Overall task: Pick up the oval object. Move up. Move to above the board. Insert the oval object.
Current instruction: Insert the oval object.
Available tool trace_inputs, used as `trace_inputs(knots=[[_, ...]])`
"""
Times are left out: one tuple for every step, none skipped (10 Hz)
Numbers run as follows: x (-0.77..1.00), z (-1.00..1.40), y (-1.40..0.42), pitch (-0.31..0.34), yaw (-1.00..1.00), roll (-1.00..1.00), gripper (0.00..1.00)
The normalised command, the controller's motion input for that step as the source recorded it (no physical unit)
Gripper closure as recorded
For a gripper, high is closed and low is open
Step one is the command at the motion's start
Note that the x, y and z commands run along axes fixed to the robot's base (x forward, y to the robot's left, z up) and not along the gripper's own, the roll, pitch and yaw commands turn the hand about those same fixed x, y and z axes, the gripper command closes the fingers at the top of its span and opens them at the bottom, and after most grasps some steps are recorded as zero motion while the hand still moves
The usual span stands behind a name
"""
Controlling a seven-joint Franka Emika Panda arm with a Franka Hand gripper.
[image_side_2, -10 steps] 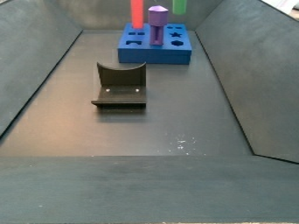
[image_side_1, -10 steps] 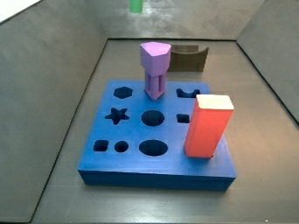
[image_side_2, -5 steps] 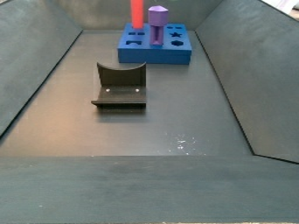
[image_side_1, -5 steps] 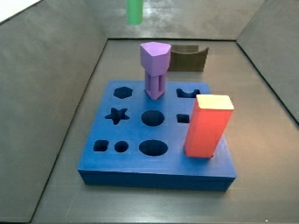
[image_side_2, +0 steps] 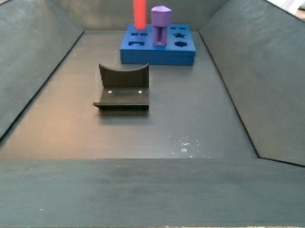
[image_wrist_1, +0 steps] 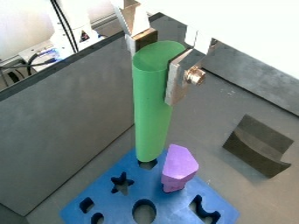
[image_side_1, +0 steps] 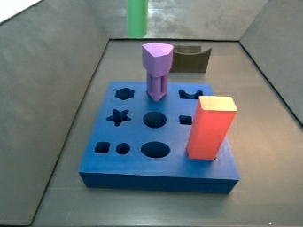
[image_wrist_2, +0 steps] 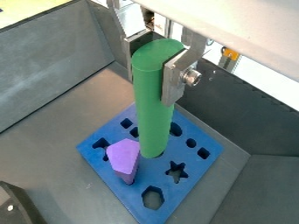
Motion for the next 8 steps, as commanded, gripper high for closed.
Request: trace_inputs(knots=[[0.00,-0.07,-0.18,0.000,-0.08,0.00,1.00],[0.00,-0.11,-0.35,0.000,-0.32,0.02,1.00],[0.03,-0.09,-0.43,0.000,-0.55,0.03,1.00],[0.10,-0.10,-0.45,0.000,-0.69,0.01,1.00],[0.07,-0.10,-0.44,-0.001,-0.74,0.01,1.00],[0.04,-0.10,-0.44,0.000,-0.77,0.01,1.00],[0.03,-0.12,-0.44,0.000,-0.77,0.01,1.00],[0.01,-0.11,-0.44,0.000,-0.77,0.01,1.00]])
